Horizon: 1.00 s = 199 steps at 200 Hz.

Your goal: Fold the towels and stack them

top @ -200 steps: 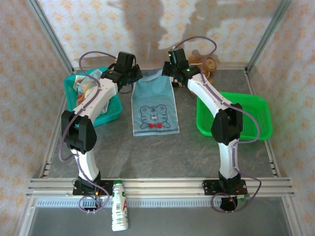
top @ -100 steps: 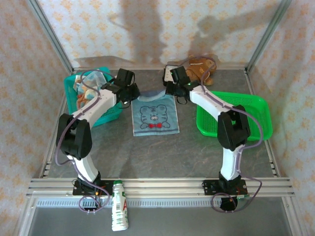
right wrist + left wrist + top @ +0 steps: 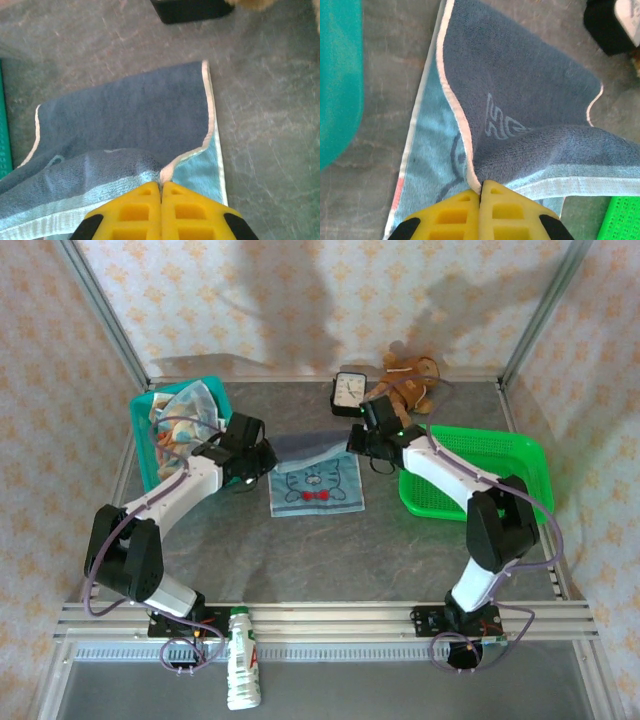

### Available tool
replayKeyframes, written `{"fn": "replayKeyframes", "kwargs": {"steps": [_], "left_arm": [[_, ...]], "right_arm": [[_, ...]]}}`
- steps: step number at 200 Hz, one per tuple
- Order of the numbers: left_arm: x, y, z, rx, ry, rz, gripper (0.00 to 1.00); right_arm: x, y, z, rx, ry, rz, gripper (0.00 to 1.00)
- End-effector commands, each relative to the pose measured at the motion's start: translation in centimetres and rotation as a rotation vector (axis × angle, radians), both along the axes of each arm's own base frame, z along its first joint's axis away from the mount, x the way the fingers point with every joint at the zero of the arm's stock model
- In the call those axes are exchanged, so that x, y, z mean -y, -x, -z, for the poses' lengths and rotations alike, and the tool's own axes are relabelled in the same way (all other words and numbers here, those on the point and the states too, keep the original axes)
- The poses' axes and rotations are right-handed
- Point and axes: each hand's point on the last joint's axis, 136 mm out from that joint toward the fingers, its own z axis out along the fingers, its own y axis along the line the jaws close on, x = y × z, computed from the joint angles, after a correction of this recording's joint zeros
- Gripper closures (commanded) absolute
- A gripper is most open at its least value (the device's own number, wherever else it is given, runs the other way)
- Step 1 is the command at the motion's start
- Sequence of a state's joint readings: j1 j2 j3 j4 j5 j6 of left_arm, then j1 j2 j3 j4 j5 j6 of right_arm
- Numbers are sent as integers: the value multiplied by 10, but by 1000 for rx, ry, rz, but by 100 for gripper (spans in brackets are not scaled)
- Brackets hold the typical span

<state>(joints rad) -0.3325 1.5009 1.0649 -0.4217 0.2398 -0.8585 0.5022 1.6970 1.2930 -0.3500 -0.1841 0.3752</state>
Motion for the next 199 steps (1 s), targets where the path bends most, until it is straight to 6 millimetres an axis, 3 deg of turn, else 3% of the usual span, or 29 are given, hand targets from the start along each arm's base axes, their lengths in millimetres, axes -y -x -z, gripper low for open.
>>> {"fn": "replayKeyframes", "kwargs": {"steps": [1,50,108,162,199], "left_arm": [[9,8,2,9,44,-12,100],[9,32,21,-50,38,-2,100],[7,49,32,-84,48,4,100],[11,53,16,-68,72,15,100],[12,63,34,-109,67,19,100]], "right_arm": [[-3,13,-8,16,-22,0,99],[-2,41,12,-39,4,-1,97],[9,70,22,-81,0,32,97],[12,78,9,-61,-14,49,96],[14,86,32,-116,-9,59,94]]}}
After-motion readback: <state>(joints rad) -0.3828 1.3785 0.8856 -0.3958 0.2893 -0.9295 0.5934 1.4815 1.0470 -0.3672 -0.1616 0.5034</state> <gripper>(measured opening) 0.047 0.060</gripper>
